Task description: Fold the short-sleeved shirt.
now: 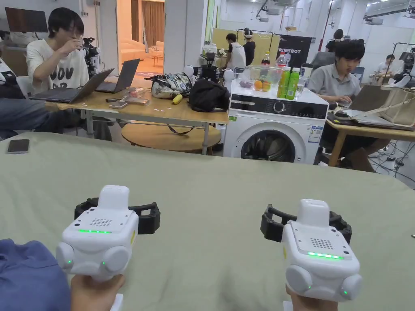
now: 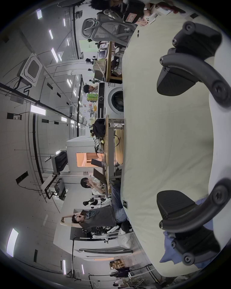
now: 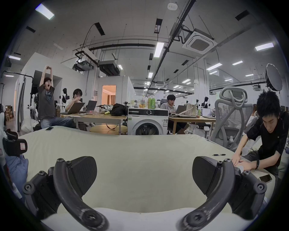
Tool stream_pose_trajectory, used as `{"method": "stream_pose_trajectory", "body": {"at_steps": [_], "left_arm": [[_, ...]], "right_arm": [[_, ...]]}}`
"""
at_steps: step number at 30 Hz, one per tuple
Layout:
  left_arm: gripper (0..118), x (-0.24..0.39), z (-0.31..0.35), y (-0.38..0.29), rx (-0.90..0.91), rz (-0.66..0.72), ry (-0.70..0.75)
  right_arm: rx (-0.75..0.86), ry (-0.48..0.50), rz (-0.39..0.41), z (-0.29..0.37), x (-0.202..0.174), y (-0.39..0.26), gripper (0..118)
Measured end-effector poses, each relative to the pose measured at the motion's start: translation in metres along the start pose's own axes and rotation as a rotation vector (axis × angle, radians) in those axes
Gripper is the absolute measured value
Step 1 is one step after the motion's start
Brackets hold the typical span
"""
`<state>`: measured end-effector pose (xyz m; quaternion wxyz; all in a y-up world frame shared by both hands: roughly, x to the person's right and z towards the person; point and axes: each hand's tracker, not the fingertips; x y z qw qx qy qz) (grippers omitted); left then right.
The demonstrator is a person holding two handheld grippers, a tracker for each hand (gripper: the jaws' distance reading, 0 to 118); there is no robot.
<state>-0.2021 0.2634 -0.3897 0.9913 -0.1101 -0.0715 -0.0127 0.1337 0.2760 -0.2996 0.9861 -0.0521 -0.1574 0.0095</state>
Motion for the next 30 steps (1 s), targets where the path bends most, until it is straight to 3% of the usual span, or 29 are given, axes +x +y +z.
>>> {"method": "stream_pose_trajectory", "body": {"at_steps": [30], "left_arm": [[117, -0.0001, 0.0012, 0.0100, 0.016, -0.030, -0.006]], "right_arm": [[-0.033, 0.050, 0.009, 0.0022, -0.0016, -0.0051, 118]]}}
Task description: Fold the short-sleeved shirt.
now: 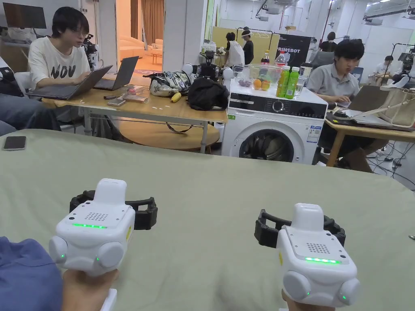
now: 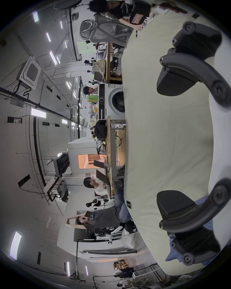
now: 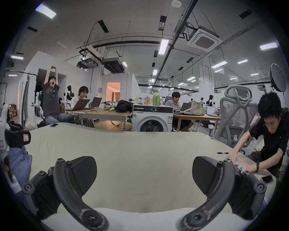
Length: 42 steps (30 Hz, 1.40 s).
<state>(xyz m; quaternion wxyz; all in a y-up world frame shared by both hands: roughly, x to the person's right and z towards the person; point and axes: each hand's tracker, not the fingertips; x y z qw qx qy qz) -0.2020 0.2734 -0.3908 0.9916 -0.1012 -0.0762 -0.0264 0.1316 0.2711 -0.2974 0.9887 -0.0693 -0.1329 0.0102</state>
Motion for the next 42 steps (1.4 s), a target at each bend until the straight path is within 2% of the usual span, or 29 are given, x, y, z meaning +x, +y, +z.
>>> {"method": "stream_pose_trajectory", "body": {"at_steps": [8, 12, 19, 33, 42], "left_arm": [[117, 0.002, 0.001, 0.001, 0.002, 0.001, -0.004], [118, 0.005, 0.001, 0.000, -0.005, -0.002, -0.005], [117, 0.006, 0.005, 0.000, 0.025, 0.001, 0.006], [118, -0.001, 0.012, 0.005, 0.064, 0.028, -0.009], [117, 0.001, 0.012, 0.004, 0.055, 0.016, -0.007]], "right_arm": [[-0.012, -0.017, 0.026, -0.003, -0.001, -0.004, 118], [-0.014, -0.024, -0.007, -0.002, 0.002, -0.005, 118], [-0.012, -0.039, 0.021, -0.001, 0.006, -0.008, 118], [0.007, -0.034, 0.005, 0.000, 0.005, -0.003, 118], [0.016, -0.038, 0.041, 0.004, 0.004, -0.007, 118]]}}
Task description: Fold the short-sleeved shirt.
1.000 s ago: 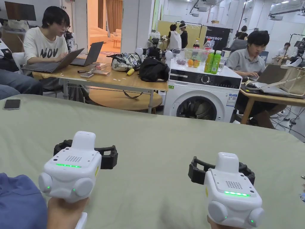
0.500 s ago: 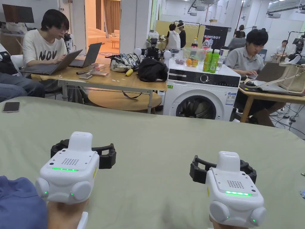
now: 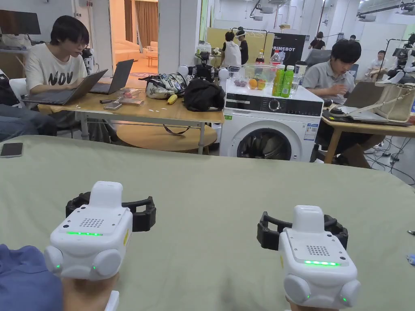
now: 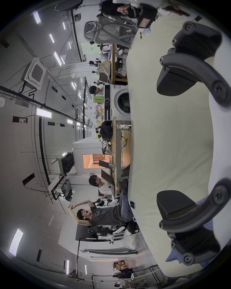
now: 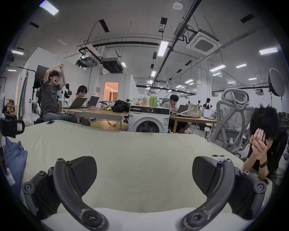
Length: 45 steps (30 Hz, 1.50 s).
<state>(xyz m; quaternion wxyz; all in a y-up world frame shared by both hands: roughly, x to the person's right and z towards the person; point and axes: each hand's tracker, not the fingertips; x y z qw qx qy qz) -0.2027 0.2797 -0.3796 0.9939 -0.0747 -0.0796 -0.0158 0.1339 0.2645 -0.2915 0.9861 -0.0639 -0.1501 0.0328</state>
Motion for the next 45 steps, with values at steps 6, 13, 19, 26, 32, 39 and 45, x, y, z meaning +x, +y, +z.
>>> {"method": "stream_pose_trajectory", "body": {"at_steps": [6, 13, 19, 26, 32, 39, 45], "left_arm": [[118, -0.001, 0.000, -0.001, -0.006, 0.002, 0.021], [117, -0.001, 0.004, -0.001, 0.012, 0.011, 0.007], [117, 0.001, 0.006, 0.000, 0.028, -0.018, 0.012], [60, 0.002, 0.009, 0.001, 0.051, -0.009, 0.013], [0, -0.003, 0.008, 0.004, 0.036, 0.044, -0.019], [0, -0.008, 0.017, 0.010, 0.059, 0.014, -0.011], [0, -0.035, 0.026, 0.012, -0.005, 0.025, 0.023]], "right_arm": [[-0.012, -0.006, 0.001, -0.001, 0.003, 0.000, 118], [0.009, 0.000, -0.023, 0.001, 0.002, 0.005, 118], [0.017, -0.013, -0.040, 0.002, 0.001, 0.007, 118], [0.042, -0.009, -0.050, 0.006, -0.002, 0.009, 60], [0.051, -0.039, -0.083, 0.009, -0.001, 0.015, 0], [0.027, -0.020, -0.089, 0.010, -0.002, 0.021, 0], [0.004, -0.003, -0.122, 0.010, -0.021, 0.027, 0]]}}
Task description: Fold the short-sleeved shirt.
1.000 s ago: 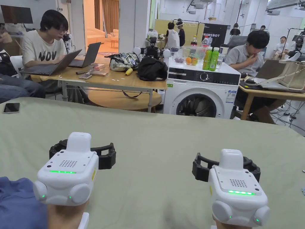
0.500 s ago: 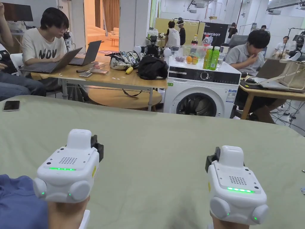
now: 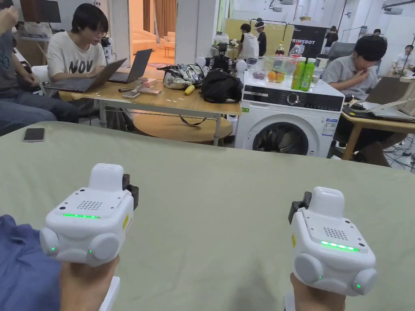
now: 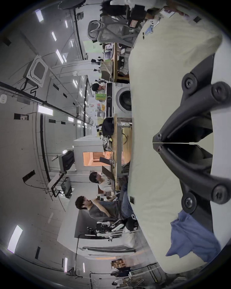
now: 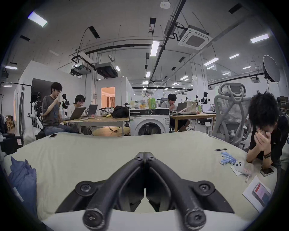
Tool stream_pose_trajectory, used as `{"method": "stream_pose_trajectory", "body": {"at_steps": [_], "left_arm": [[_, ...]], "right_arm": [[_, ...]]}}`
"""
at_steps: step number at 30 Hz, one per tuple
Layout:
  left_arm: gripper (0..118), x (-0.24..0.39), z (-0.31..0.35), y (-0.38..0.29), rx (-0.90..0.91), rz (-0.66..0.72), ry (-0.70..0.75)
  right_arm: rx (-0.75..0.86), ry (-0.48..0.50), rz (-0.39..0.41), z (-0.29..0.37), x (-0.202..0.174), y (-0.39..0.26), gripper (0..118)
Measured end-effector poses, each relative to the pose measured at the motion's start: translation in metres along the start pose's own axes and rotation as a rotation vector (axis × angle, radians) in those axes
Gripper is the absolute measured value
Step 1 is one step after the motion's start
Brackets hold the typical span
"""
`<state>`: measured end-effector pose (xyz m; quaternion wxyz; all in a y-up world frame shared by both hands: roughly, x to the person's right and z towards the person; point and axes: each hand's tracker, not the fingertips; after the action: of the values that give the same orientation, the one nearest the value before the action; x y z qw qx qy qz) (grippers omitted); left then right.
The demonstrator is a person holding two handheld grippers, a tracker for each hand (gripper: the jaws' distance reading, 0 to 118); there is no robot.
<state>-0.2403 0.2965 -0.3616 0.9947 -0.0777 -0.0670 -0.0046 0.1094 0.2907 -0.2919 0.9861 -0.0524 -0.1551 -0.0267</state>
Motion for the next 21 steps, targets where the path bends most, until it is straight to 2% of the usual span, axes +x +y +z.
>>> {"method": "stream_pose_trajectory", "body": {"at_steps": [3, 8, 14, 19, 20, 21], "left_arm": [[0, -0.028, 0.011, 0.000, -0.011, 0.032, 0.041], [0, -0.079, 0.034, 0.001, -0.072, -0.006, 0.173], [0, -0.145, 0.062, -0.006, -0.187, 0.059, 0.293], [0, -0.189, 0.074, -0.023, -0.387, 0.145, 0.269], [5, -0.196, 0.074, -0.028, -0.434, 0.170, 0.252], [34, -0.204, 0.073, -0.034, -0.489, 0.199, 0.235]], "right_arm": [[-0.015, 0.052, 0.016, -0.001, -0.026, 0.002, 0], [-0.015, 0.174, 0.059, 0.001, -0.086, 0.001, 0], [-0.022, 0.337, 0.082, 0.009, -0.161, -0.009, 0], [-0.047, 0.433, 0.087, 0.021, -0.198, -0.019, 0], [-0.049, 0.447, 0.097, 0.022, -0.203, -0.022, 0], [-0.049, 0.459, 0.107, 0.024, -0.205, -0.025, 0]]}}
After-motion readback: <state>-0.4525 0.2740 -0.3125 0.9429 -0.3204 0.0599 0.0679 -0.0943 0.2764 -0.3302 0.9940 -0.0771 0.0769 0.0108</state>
